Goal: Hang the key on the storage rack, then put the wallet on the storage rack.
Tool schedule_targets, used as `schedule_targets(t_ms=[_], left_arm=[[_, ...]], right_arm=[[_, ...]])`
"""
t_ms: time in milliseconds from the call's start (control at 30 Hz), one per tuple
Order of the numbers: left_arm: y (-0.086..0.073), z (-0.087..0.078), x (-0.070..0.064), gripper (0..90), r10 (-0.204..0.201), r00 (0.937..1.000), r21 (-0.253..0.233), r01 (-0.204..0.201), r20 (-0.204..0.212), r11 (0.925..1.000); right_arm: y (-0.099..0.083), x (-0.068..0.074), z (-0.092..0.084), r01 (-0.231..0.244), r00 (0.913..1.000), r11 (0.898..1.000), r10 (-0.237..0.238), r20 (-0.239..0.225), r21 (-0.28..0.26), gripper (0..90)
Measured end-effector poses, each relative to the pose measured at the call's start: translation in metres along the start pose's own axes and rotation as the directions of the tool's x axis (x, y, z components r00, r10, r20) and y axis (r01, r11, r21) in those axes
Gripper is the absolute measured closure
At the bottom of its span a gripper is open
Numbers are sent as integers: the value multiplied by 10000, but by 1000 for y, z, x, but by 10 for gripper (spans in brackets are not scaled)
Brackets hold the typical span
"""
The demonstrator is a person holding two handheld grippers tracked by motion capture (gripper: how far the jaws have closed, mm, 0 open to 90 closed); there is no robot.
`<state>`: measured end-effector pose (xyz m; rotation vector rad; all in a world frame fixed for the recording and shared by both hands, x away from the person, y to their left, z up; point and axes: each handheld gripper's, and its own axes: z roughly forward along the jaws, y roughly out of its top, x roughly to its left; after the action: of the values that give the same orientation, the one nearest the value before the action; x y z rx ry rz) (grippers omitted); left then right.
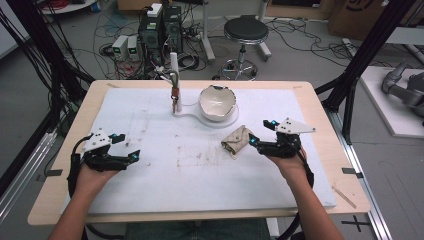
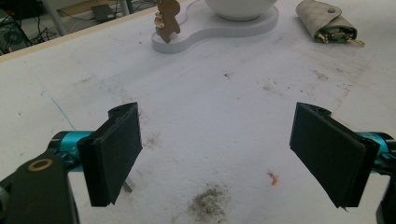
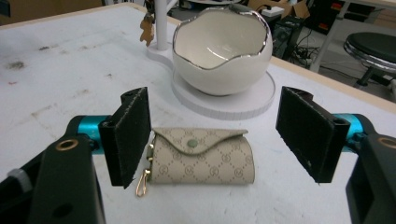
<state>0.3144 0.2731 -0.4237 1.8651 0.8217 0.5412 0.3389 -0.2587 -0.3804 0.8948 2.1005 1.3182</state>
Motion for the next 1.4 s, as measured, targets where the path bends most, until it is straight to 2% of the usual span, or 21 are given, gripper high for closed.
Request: schedule_targets(t_ms=[100,400,633,800,1133,1400], left_arm=[[0,1,0,166,34,10000,45,-35,36,10000],[1,5,2,166,20,10000,-21,-20,37,10000],[6,14,3,166,-76,9996,-178,81,268,9998],[9,19,3,166,-105,9995,-216,111,286,9997],[9,20,-1,166,-46,9994,-114,51,357,9999],[16,28,-14,166,2,9982,-109,5,594,9999]], right_arm=[[-15,-3,-1,-131,9999,9998,130,56,170,233],[-35,-12,-4,-610,9979,9977,602,256,298,206],[-44,-17,-11,-519,9970,9975,491,591,469,206],[-47,-20,-17,-590,9956,9973,556,759,433,206],[-48,-20,-18,-516,9957,9974,476,792,495,206],[-51,-22,-23,-545,9947,9972,497,906,514,206]])
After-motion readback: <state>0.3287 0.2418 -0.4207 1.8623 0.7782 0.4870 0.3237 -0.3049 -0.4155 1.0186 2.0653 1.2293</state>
